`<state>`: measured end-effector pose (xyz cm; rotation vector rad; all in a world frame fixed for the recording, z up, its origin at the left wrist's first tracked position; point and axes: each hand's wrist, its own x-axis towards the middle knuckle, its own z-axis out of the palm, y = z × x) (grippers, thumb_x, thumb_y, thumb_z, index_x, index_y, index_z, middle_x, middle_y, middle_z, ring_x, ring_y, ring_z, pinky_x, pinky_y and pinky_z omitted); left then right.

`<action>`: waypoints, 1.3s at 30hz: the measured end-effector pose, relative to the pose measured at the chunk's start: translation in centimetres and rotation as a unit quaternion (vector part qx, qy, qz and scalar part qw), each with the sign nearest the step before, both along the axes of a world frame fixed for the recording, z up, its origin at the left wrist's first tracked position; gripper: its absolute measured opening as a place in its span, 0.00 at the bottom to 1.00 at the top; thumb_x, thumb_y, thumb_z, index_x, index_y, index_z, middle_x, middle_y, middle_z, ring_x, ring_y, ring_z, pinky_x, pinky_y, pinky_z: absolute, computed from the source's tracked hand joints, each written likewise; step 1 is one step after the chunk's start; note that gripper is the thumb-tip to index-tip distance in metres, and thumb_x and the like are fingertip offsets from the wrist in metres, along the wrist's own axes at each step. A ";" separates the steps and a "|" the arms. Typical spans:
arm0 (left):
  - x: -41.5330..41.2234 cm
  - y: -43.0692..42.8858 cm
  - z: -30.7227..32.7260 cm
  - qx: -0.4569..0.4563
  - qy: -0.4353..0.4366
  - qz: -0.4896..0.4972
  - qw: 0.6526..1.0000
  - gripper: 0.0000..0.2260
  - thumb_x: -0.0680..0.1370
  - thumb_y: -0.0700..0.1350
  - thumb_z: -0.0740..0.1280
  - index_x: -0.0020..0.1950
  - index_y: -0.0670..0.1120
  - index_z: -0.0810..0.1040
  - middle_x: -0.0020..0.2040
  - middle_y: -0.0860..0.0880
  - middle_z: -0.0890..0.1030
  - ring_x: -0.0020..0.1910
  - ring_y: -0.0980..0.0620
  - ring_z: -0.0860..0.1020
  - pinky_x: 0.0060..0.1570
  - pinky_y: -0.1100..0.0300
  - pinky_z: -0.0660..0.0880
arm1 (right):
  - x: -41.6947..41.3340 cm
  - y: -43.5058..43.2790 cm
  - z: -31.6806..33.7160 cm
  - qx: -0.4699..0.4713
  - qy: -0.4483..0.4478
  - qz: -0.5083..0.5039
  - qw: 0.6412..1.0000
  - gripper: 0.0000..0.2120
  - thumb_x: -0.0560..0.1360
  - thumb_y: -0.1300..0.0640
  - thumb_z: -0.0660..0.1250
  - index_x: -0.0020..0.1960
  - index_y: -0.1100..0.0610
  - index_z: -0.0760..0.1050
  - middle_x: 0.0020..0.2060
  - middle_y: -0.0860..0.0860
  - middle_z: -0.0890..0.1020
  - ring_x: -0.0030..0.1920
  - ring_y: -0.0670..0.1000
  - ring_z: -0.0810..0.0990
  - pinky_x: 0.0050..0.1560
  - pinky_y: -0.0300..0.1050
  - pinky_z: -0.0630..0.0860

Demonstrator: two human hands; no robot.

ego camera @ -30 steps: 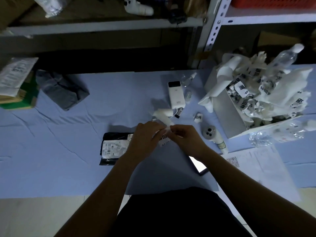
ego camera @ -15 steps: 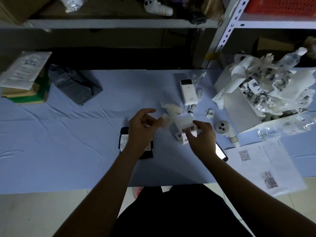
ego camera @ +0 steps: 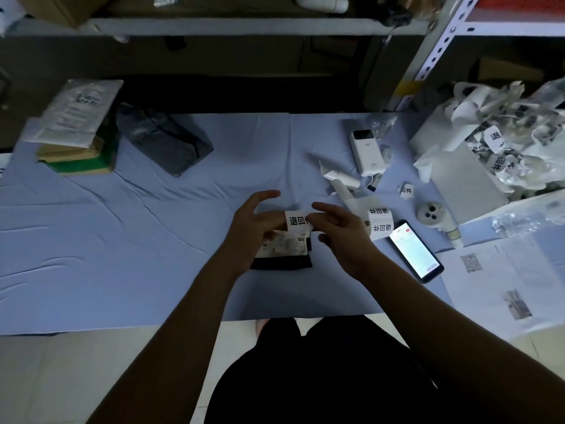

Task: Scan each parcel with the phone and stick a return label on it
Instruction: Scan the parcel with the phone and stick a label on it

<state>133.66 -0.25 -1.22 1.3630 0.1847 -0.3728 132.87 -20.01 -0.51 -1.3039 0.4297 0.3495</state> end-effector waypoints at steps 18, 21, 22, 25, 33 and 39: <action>3.1 -3.0 -8.9 0.418 -0.135 -0.033 0.898 0.07 0.78 0.33 0.68 0.51 0.38 0.86 0.49 0.41 0.82 0.47 0.45 0.79 0.47 0.58 0.74 | 4.3 2.5 -8.6 -0.439 -0.088 0.103 0.888 0.03 0.73 0.62 0.75 0.45 0.56 0.86 0.37 0.49 0.85 0.32 0.37 0.77 0.37 0.26 0.72; 2.9 -3.2 -9.9 0.440 -0.062 -0.057 0.894 0.05 0.79 0.39 0.67 0.52 0.46 0.81 0.51 0.47 0.79 0.46 0.51 0.78 0.44 0.57 0.73 | 4.9 2.5 -10.3 -0.476 -0.102 0.181 0.855 0.05 0.75 0.62 0.71 0.48 0.60 0.86 0.45 0.57 0.84 0.40 0.52 0.80 0.40 0.33 0.70; 2.6 -3.1 -10.2 0.434 -0.019 -0.041 0.900 0.04 0.78 0.44 0.68 0.52 0.49 0.75 0.48 0.49 0.79 0.44 0.53 0.78 0.41 0.57 0.73 | 5.0 2.4 -10.8 -0.482 -0.093 0.210 0.846 0.06 0.77 0.61 0.70 0.49 0.61 0.86 0.47 0.59 0.82 0.43 0.56 0.81 0.44 0.40 0.72; 2.1 -3.2 -10.9 0.457 0.022 -0.024 0.889 0.12 0.78 0.53 0.69 0.50 0.51 0.67 0.44 0.53 0.76 0.40 0.55 0.77 0.35 0.58 0.71 | 5.6 1.6 -11.6 -0.483 -0.071 0.243 0.838 0.08 0.77 0.58 0.70 0.53 0.58 0.86 0.52 0.58 0.78 0.47 0.60 0.80 0.50 0.48 0.76; 0.7 -2.0 -10.4 0.588 0.078 0.117 0.796 0.17 0.76 0.50 0.71 0.63 0.47 0.79 0.60 0.42 0.72 0.59 0.41 0.72 0.54 0.47 0.74 | 5.4 -1.3 -11.5 -0.465 0.009 0.179 0.867 0.14 0.72 0.53 0.76 0.55 0.56 0.81 0.44 0.51 0.83 0.44 0.50 0.81 0.39 0.37 0.70; -2.3 0.5 -10.5 0.386 0.127 0.096 0.909 0.09 0.79 0.44 0.71 0.58 0.43 0.82 0.48 0.47 0.85 0.43 0.51 0.82 0.37 0.68 0.73 | 3.3 0.3 -11.5 -0.375 0.026 0.242 0.895 0.20 0.72 0.53 0.76 0.62 0.53 0.78 0.52 0.50 0.85 0.51 0.52 0.84 0.50 0.46 0.80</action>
